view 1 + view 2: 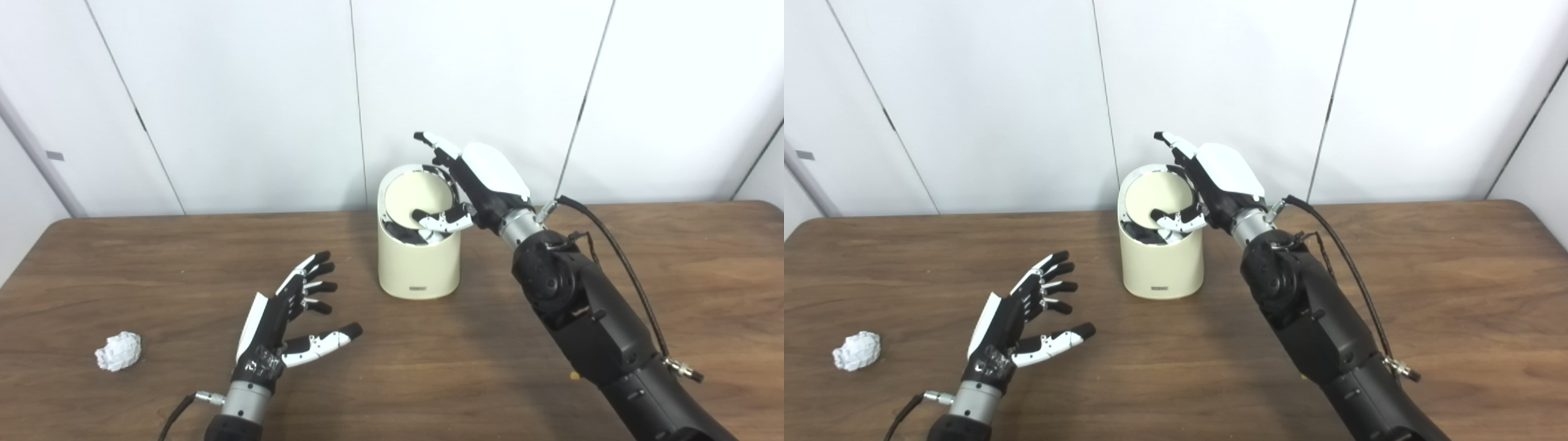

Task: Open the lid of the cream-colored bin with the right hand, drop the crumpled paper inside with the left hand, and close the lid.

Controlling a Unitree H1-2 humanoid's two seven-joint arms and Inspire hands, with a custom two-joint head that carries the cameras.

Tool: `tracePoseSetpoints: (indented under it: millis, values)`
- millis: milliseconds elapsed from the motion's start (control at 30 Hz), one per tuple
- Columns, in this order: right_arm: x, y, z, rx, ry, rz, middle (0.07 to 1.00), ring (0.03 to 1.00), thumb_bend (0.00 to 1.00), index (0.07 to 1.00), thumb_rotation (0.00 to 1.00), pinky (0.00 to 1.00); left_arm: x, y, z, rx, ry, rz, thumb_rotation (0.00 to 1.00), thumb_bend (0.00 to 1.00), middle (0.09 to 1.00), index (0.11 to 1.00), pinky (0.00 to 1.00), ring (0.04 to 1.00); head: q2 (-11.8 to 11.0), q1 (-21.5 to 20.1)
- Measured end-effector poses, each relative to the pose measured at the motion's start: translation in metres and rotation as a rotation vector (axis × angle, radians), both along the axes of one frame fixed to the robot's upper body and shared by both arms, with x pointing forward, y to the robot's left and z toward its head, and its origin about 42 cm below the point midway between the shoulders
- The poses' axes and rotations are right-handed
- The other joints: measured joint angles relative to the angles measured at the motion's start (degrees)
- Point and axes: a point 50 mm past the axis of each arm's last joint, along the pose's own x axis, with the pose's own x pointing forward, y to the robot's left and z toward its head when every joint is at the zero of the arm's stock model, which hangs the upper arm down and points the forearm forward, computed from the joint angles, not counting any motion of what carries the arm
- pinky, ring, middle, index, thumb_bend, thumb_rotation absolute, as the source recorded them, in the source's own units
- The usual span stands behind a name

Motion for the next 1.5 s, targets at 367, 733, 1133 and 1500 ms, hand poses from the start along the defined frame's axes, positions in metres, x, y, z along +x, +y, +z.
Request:
tracePoseSetpoints:
  millis: [367, 733, 1133, 1500]
  values:
    - [0.001, 0.000, 0.002, -0.015, -0.001, -0.002, 0.928, 0.823, 0.85, 0.938, 0.15, 0.66, 0.000, 0.000, 0.001, 0.000, -0.004, 0.001, 0.17, 0.78, 0.857, 0.904, 0.62, 0.766, -0.4, -0.3]
    - [0.005, -0.028, 0.001, 0.218, -0.002, -0.108, 0.885, 0.821, 0.79, 0.917, 0.24, 0.66, 0.000, 0.000, 0.002, -0.005, -0.005, 0.000, 0.15, 0.77, 0.863, 0.907, 0.60, 0.763, -0.5, -0.4]
    - [-0.036, -0.060, -0.034, 0.393, 0.011, -0.114, 0.868, 0.789, 0.73, 0.895, 0.38, 0.60, 0.001, 0.000, 0.003, -0.004, -0.009, -0.002, 0.16, 0.78, 0.860, 0.903, 0.60, 0.760, -0.2, -0.8]
    - [-0.079, -0.096, -0.071, 0.400, 0.095, -0.031, 0.924, 0.826, 0.85, 0.964, 0.39, 0.68, 0.003, -0.002, 0.005, -0.002, -0.012, -0.012, 0.15, 0.77, 0.856, 0.901, 0.60, 0.758, 0.3, -1.1]
